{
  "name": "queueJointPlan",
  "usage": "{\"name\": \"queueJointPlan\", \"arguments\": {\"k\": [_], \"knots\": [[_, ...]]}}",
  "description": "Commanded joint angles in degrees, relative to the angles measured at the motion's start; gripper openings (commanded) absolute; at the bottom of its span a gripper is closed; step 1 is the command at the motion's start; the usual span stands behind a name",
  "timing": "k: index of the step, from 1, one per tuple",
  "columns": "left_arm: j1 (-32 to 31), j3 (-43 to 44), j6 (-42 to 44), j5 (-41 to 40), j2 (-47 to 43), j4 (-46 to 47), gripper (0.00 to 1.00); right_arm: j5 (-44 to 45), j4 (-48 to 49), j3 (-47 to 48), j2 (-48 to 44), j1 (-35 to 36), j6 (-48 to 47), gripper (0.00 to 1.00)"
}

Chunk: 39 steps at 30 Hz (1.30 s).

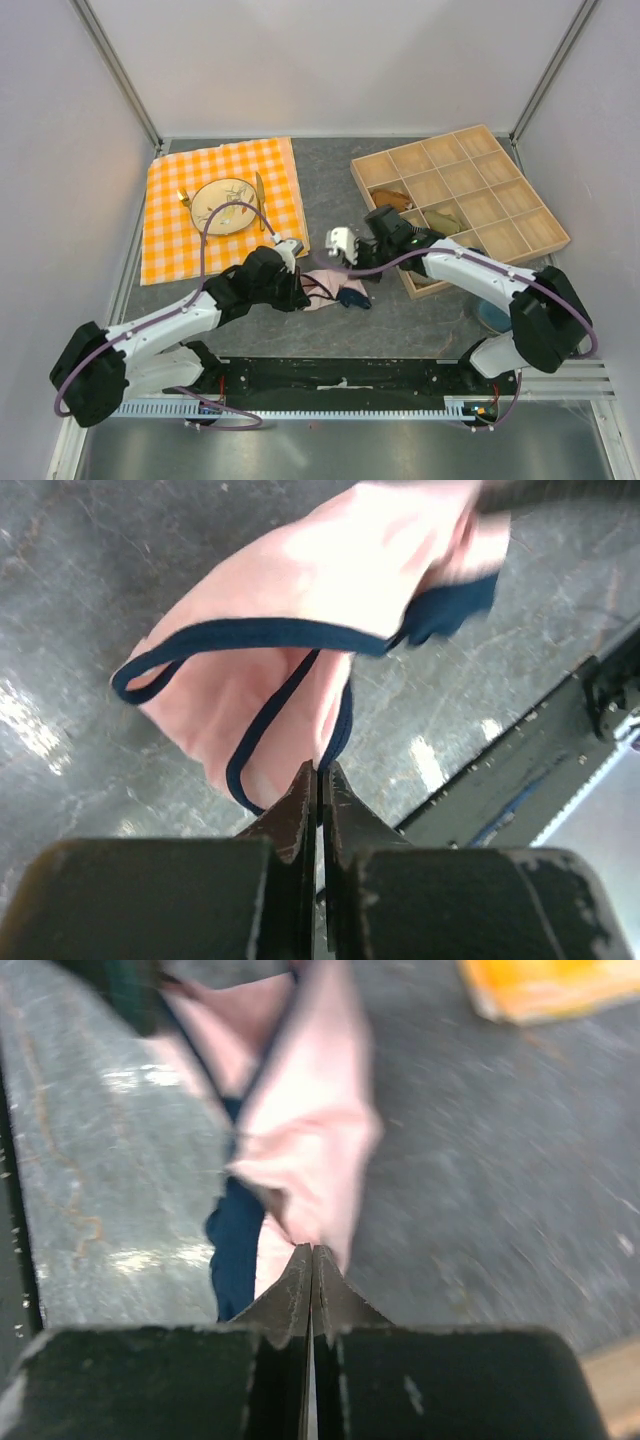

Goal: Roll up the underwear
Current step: Flatten out the underwear at the center of the board.

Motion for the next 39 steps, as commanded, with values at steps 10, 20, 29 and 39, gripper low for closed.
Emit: {"name": "queueJointPlan", "arguments": {"k": [10,20,29,39], "knots": [[-4.83,-9.40,-12.47,15.51,-13.50,-4.14,0.02,11.53,7.49,1.28,1.33,-12.68,15.34,0.03],[-8.17,-13.18,-13.45,17.35,-8.67,0.17,0.02,5.50,1.71,1.73,-1.55,-12.68,7.26,0.55],[-8.53,-12.75,-13.62,16.48,-9.80,1.58,0.13,-11.77,-5.69,1.64,0.98,-7.41,-1.63,0.69],[-8.53,-0.98,5.87,1.99,-14.30,-1.33,0.50,-20.08,-8.77,4.10,2.48,-11.62,0.92,0.81]]}}
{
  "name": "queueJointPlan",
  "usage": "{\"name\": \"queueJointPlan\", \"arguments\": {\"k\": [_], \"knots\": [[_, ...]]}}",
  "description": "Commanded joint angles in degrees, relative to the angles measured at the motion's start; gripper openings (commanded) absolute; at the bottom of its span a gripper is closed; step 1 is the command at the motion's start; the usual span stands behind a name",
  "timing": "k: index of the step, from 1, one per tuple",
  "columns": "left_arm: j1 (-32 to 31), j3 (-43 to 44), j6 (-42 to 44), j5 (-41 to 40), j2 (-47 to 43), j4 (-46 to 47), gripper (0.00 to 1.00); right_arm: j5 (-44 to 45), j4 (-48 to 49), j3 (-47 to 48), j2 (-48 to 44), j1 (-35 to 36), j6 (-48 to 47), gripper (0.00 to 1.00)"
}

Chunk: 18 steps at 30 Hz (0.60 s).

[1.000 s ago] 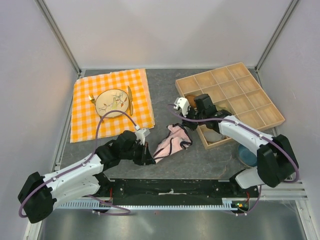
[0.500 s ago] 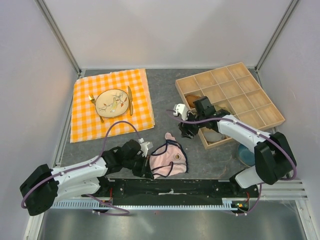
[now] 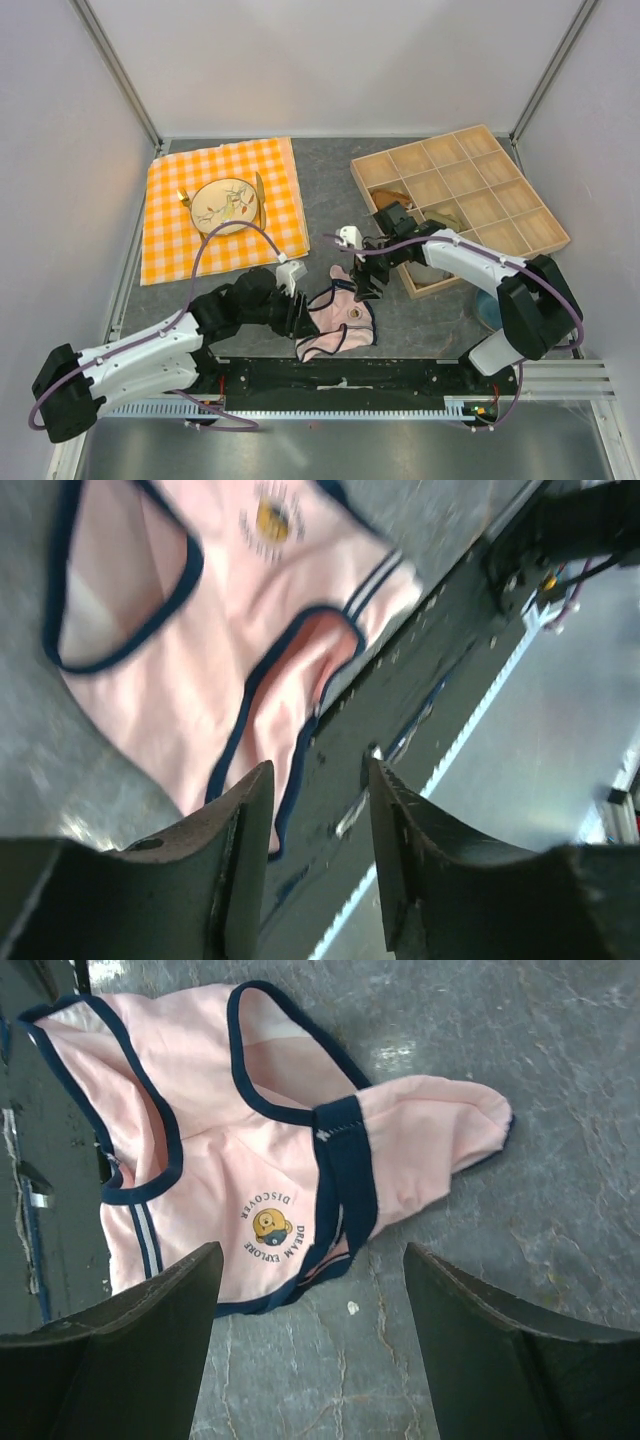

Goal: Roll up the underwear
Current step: Flatten out the underwear at the center of the board.

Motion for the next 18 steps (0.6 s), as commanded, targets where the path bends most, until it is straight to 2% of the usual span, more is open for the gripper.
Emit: {"name": "queueJointPlan", "arguments": {"k": [1,3,6,9,12,13,18], "knots": [[-0.16,7.09,15.23,-8.81,2.27,4.11,0.50,-10.05,-2.14,3.40,-0.40,-5.30,0.55,0.81],[-0.24,9.29,18.67,-11.20,4.91,5.96,0.54,-11.72,-3.11,3.66,-0.23,-6.28,0.46,0.81],[-0.16,12.89,23.77,-14.36,10.80,6.59,0.64,-12.87,-3.29,3.66,-0.84,-7.16,0.46,0.83],[-0.16,15.62,29.13,-15.60,16.86,7.29,0.66,-13.05,-3.38,3.75,-1.37,-7.60,0.02,0.84],[-0.16,17.12,39.66,-18.40,21.51,7.99,0.67,-13.05,-4.69,4.19,-1.55,-8.48,-1.82,0.84],[-0.16,17.64,45.53,-18.67,22.41,7.91,0.67,-13.05,-5.22,4.37,-1.54,-8.83,-2.35,0.84],[-0.24,21.08,63.75,-11.48,25.75,5.97,0.67,-13.75,-7.86,4.72,-1.19,-9.62,-5.68,0.84]]}}
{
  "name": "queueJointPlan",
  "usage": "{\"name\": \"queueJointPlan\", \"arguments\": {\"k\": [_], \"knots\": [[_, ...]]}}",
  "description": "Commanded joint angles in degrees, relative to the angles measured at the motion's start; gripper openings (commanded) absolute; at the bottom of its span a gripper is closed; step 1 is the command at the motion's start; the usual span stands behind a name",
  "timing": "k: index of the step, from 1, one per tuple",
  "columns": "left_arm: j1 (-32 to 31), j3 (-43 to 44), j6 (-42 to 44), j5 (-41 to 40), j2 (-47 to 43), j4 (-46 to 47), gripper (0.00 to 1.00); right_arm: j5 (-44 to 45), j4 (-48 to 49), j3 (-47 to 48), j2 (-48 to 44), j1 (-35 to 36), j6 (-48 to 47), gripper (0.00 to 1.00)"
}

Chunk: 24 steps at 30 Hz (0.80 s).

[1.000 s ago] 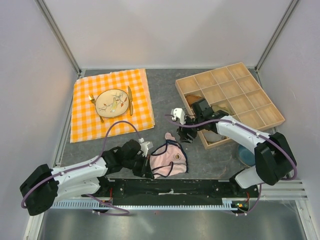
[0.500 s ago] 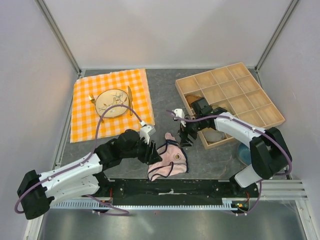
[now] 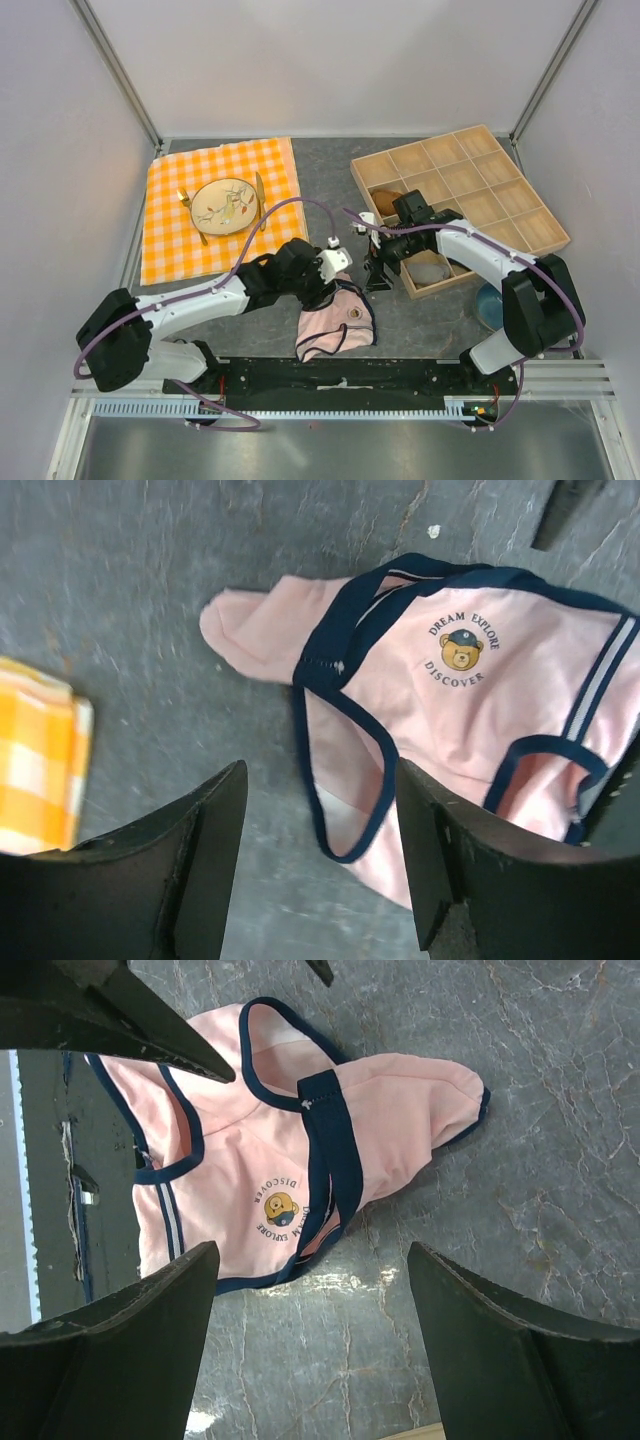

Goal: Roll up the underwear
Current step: Flatten out the underwear at the center of the board.

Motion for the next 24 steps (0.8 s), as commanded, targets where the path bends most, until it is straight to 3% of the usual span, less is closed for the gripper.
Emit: {"name": "queueJointPlan", "arguments": {"k": [1,4,8,11,17,24], "knots": [[-0.24,3.68,28.25,4.75,1.62,1.60,0.67,-3.37,-2.81,2.66,-1.17,-0.97,-4.44,0.84],[-0.16,1.31,38.56,7.92,2.77,4.57,0.66,-3.72,-3.43,2.75,-1.70,-1.15,-5.41,0.84],[-0.16,1.12,42.55,8.97,5.49,6.52,0.64,-4.16,-4.04,2.67,-2.40,-1.67,-6.29,0.84],[-0.07,2.26,43.43,9.67,8.47,8.10,0.61,-4.60,-4.66,2.93,-2.58,-2.11,-7.08,0.84],[-0.07,6.48,41.77,10.91,14.62,8.29,0.38,-4.95,-5.36,3.10,-2.75,-2.64,-7.96,0.84],[-0.07,6.67,38.51,8.27,13.94,9.15,0.41,-5.39,-6.15,3.28,-2.23,-2.99,-8.84,0.84]]}}
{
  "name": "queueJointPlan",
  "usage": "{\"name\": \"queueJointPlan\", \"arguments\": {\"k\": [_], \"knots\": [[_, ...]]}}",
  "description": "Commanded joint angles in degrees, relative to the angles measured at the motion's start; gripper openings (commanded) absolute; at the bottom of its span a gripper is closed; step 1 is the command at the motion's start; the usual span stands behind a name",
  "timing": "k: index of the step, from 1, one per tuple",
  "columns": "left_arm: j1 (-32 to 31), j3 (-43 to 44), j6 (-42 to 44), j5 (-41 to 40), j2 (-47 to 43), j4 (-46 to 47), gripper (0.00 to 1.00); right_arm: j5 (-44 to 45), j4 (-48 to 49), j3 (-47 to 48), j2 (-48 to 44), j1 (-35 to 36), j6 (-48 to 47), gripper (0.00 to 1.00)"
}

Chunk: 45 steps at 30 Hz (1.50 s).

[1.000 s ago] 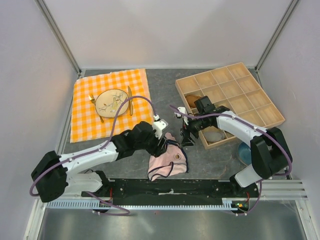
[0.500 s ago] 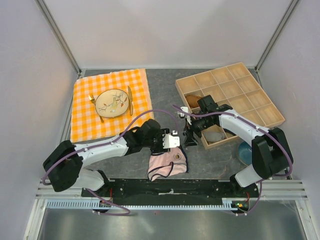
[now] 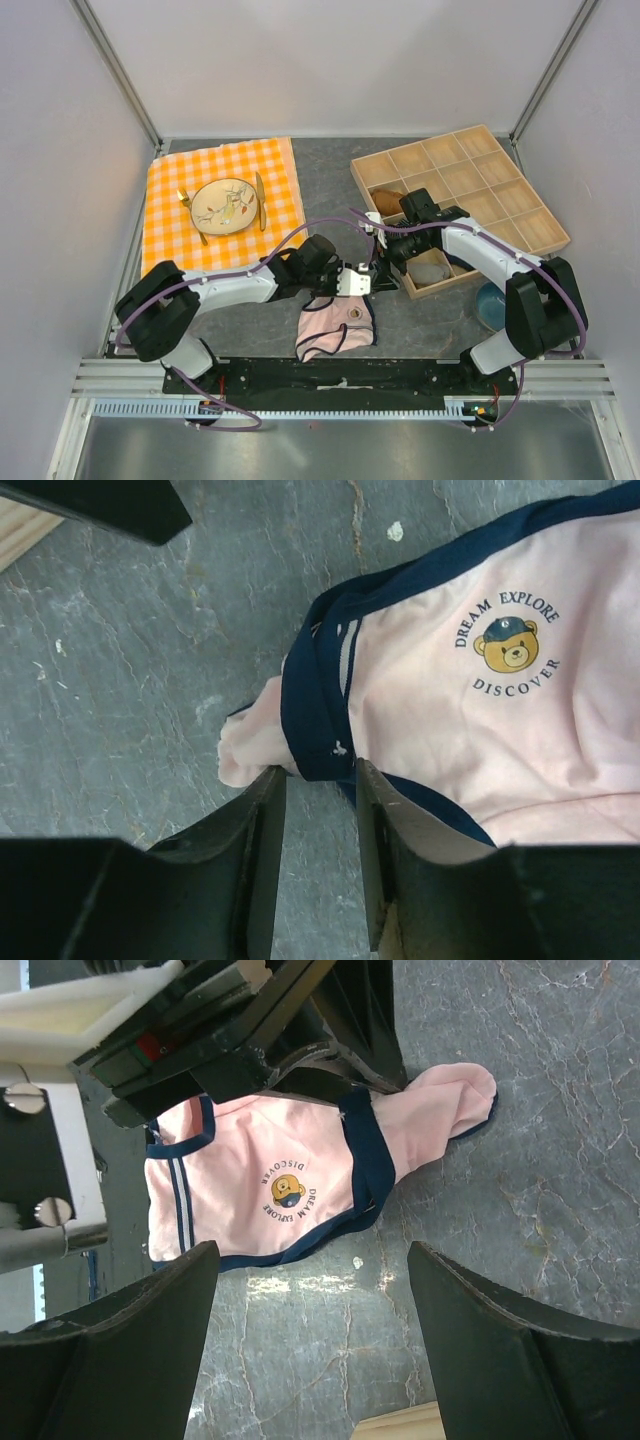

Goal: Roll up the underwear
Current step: Flatten out the underwear at the center of the board.

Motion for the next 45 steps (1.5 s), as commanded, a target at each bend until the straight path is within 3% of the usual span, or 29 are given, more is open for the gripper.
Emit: {"name": "queueJointPlan", "arguments": {"k": [1,4,10,17,23,25,26,35,45], "knots": [[-0.05,-0.46,-0.39,0.34,-2.30,4.28,0.42,-3.08,-0.78,2.30,-1.26,-0.33,-2.22,0.84],[-0.05,-3.01,-0.31,0.60,-4.06,8.15,0.43,-3.25,-1.30,2.56,-0.74,-0.24,-2.75,0.84],[0.13,-0.83,-2.41,1.39,-1.87,6.76,0.02,-3.16,-1.92,2.74,-0.39,-0.24,-3.27,0.84],[0.22,-1.61,-5.57,1.48,-4.50,6.22,0.02,-2.81,-2.71,2.82,-0.21,-0.41,-4.41,0.84],[0.22,-7.32,-7.60,2.53,-13.72,9.38,0.02,-2.99,-3.33,3.00,0.14,-0.41,-5.03,0.84],[0.22,-9.16,-6.99,4.63,-16.18,9.83,0.11,-3.08,-3.50,3.00,0.23,-0.33,-5.21,0.84],[0.22,-9.78,-6.64,5.08,-16.89,10.09,0.24,-3.08,-3.59,3.09,0.23,-0.33,-5.21,0.84],[0.04,-11.89,-2.95,5.70,-16.73,12.55,0.56,-3.43,-4.56,3.44,0.75,-0.33,-6.08,0.84],[0.22,-5.48,2.68,2.71,-6.81,12.29,0.63,-3.16,-5.61,3.79,0.93,-0.41,-6.96,0.84]]}}
